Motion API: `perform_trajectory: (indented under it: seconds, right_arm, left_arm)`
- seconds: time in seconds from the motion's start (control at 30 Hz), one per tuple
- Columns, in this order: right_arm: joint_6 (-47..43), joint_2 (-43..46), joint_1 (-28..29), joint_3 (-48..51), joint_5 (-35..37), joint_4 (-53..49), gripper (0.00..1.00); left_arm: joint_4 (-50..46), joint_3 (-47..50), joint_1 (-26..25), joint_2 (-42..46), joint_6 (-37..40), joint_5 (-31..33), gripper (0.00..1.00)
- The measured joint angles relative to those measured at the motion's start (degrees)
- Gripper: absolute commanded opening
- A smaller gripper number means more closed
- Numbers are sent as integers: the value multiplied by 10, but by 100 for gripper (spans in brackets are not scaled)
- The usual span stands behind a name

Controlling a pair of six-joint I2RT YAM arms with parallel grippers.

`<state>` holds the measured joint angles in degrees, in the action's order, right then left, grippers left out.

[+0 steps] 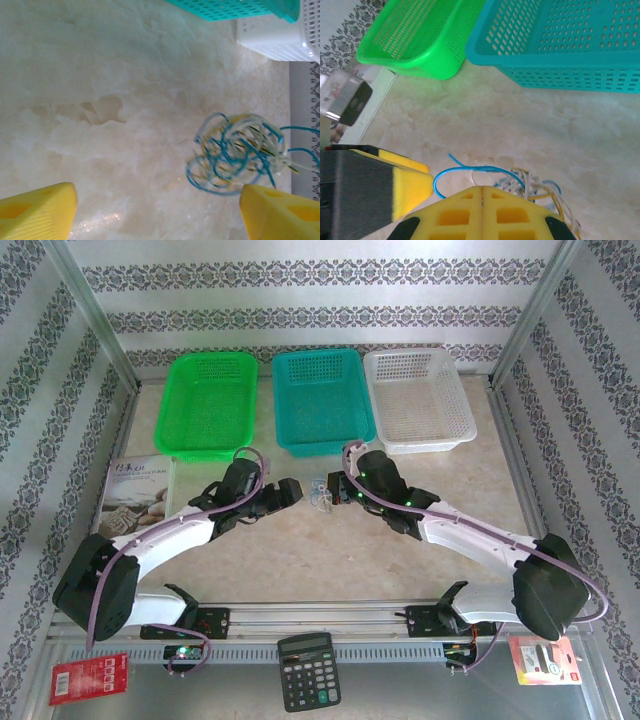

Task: Untangle the cables

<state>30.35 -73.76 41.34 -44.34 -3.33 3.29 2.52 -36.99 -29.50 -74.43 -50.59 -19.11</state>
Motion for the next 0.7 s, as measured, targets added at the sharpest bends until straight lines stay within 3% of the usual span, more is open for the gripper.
perform_trajectory:
  seconds: [0.17,0.33,0.7]
  right_arm:
    - [10,-21,-4,7,-2,8,0]
    - [14,-38,-4,7,-6,20,0]
    - [26,-39,-4,7,-12,30,0]
  left_arm:
    - [19,0,0,21,-11,-4,72]
    - [31,0,-1,25,-6,-8,71]
    - [31,1,-35,5,70,-4,84]
